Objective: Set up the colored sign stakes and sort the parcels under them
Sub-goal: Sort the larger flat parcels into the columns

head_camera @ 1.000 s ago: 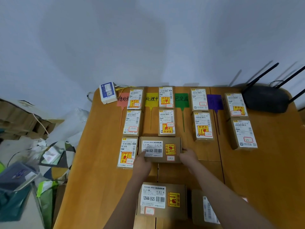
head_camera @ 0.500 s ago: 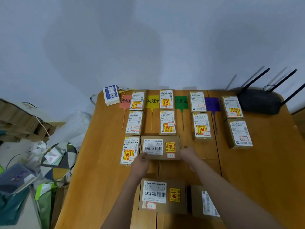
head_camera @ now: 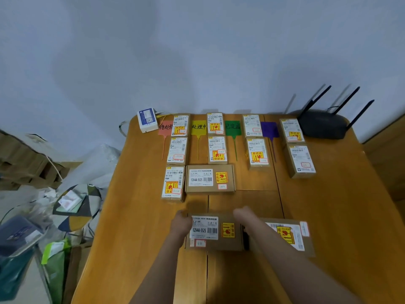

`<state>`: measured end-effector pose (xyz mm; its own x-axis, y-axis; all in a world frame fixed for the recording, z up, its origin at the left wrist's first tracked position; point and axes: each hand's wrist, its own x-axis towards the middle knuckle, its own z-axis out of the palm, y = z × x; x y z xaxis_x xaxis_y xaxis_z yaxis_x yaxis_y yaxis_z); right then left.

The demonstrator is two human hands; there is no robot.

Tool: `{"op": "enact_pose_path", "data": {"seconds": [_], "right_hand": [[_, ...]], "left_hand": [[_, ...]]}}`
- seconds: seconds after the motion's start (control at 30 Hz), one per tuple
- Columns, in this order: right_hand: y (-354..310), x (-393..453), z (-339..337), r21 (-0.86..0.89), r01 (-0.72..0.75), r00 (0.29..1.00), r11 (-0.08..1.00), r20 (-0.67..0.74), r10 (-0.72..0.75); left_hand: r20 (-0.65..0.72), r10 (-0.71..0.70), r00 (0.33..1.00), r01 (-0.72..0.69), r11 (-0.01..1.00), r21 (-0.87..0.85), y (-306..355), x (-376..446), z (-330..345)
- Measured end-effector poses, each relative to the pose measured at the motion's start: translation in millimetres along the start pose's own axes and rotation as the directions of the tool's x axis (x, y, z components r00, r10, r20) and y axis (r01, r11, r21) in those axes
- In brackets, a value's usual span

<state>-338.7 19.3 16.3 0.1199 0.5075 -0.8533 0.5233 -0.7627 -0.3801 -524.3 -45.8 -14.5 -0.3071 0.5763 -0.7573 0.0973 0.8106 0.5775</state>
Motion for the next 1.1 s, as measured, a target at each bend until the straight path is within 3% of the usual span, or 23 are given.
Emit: {"op": "enact_pose_path", "data": {"seconds": [0.1, 0.27, 0.47, 0.73, 0.83, 0.97, 1.1], "right_hand": [[7, 0, 9, 0.008, 0.006, 0.999, 1.0, -0.038, -0.006], [24, -2, 29, -0.051, -0.03, 0.999, 0.998, -0.026, 0.029], [18, -15, 8, 0.137, 0.03, 0.99, 0.99, -0.144, -0.01], [17, -52, -75, 0.482, 0.267, 0.961, 0.834, -0.199, -0.193], [31, -60, -102, 0.569, 0.293, 0.956, 0.768, -0.158, -0.248], [53, -59, -136, 0.555, 0.314, 0.949, 0.77, -0.172, -0.263], [74, -48, -178, 0.532, 0.313, 0.949, 0.787, -0.2, -0.242]], "left_hand": [[0.05, -0.102, 0.994, 0.105, 0.992, -0.063, -13, -13, 2], [0.148, -0.155, 0.977, 0.168, 0.982, -0.084, -33, -21, 4], [0.058, 0.114, 0.992, -0.104, 0.983, -0.155, -8, -30, -18], [0.103, 0.392, 0.914, -0.349, 0.891, -0.29, 52, -55, -18], [0.123, 0.431, 0.894, -0.378, 0.872, -0.31, 65, -67, 1], [0.148, 0.44, 0.886, -0.379, 0.87, -0.316, 69, -78, 28], [0.138, 0.447, 0.884, -0.417, 0.886, -0.202, 73, -84, 78]]}}
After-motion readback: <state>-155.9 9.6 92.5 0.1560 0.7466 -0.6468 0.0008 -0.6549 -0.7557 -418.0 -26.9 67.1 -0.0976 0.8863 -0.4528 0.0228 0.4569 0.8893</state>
